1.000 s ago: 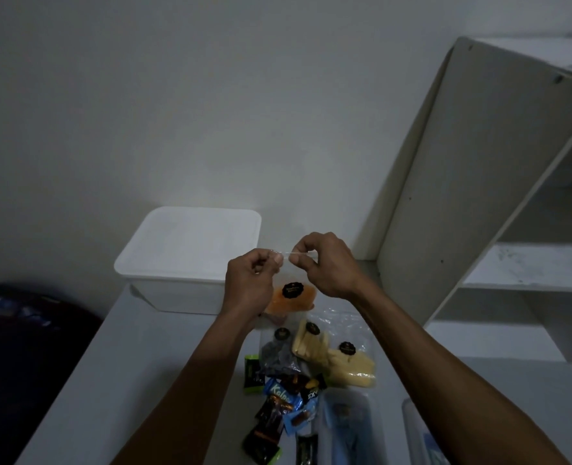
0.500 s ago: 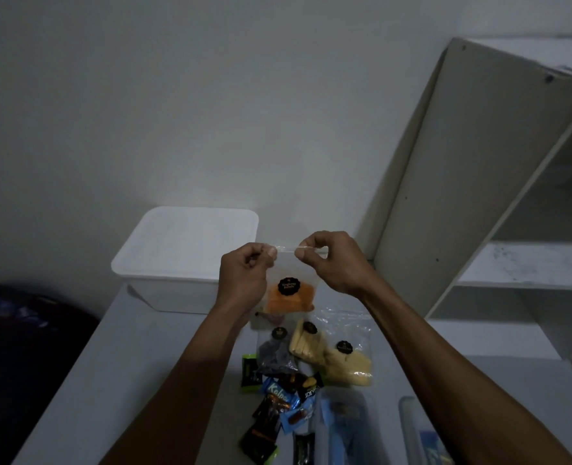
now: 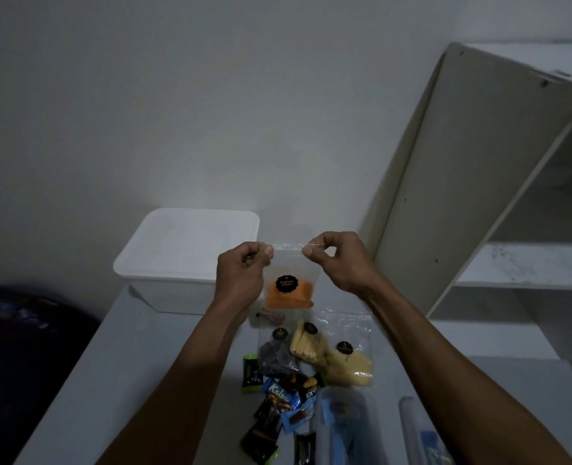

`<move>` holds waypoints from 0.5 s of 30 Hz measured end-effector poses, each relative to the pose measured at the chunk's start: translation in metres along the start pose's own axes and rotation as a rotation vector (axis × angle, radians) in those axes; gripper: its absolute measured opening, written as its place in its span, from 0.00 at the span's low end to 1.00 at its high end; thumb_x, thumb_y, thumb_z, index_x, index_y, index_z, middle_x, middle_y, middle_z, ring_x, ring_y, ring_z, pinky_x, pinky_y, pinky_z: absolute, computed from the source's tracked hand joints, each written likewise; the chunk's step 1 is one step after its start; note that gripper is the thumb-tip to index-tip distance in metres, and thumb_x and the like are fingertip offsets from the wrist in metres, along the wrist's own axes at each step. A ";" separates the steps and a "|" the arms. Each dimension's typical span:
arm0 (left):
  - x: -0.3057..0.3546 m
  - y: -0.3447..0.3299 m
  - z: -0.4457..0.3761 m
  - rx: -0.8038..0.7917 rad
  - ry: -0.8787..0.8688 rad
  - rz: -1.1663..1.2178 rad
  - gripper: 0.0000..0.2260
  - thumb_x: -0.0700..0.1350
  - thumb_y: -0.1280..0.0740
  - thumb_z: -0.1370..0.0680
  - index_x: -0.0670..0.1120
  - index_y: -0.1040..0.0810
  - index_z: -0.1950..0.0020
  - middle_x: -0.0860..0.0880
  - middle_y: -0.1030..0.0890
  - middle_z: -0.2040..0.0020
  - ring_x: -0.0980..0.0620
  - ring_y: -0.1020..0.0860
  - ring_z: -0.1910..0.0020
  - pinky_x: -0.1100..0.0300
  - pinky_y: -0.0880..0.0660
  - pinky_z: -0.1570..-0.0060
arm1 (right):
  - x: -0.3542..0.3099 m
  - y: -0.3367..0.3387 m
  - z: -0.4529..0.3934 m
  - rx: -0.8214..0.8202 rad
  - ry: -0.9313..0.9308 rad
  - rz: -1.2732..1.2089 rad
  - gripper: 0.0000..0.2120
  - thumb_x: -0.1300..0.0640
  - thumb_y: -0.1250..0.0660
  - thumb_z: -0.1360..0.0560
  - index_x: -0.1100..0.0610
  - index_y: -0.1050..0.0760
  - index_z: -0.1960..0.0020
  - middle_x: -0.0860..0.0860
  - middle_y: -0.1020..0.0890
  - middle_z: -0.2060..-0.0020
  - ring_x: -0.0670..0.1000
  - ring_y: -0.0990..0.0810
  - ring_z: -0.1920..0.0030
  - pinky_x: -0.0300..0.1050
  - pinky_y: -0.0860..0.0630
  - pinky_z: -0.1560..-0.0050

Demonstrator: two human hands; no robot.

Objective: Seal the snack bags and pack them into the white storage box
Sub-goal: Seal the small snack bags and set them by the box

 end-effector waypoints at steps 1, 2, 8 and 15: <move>0.000 0.000 0.000 0.006 0.002 0.003 0.04 0.43 0.30 0.23 0.45 0.18 0.57 0.51 0.18 0.62 0.62 0.22 0.64 0.63 0.28 0.60 | 0.000 0.001 0.000 -0.012 -0.007 -0.038 0.05 0.52 0.28 0.25 0.50 0.19 0.58 0.46 0.16 0.56 0.44 0.19 0.55 0.38 0.27 0.57; 0.001 0.001 -0.001 0.010 0.004 0.004 0.04 0.43 0.30 0.23 0.45 0.18 0.57 0.51 0.18 0.62 0.61 0.22 0.63 0.63 0.28 0.60 | 0.000 0.002 0.001 -0.026 -0.015 -0.070 0.05 0.53 0.28 0.25 0.50 0.19 0.59 0.46 0.15 0.56 0.44 0.19 0.54 0.39 0.26 0.55; 0.002 0.000 -0.003 0.026 0.008 0.019 0.04 0.43 0.30 0.23 0.44 0.17 0.55 0.50 0.18 0.61 0.58 0.22 0.62 0.63 0.28 0.60 | 0.001 0.006 0.000 0.031 -0.043 -0.114 0.07 0.52 0.25 0.27 0.48 0.20 0.63 0.47 0.15 0.56 0.48 0.18 0.54 0.41 0.23 0.53; 0.003 0.000 -0.004 -0.010 0.008 0.068 0.03 0.42 0.30 0.23 0.44 0.17 0.54 0.50 0.16 0.60 0.63 0.21 0.64 0.71 0.27 0.63 | 0.006 0.010 0.001 0.087 -0.046 -0.165 0.08 0.50 0.24 0.29 0.49 0.20 0.64 0.48 0.15 0.59 0.45 0.18 0.56 0.39 0.26 0.55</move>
Point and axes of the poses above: each hand's wrist, its own z-axis away from the middle knuckle, its own y-axis out of the back of the hand, x = y × z, the point moved 1 cm from there along -z, towards the middle knuckle
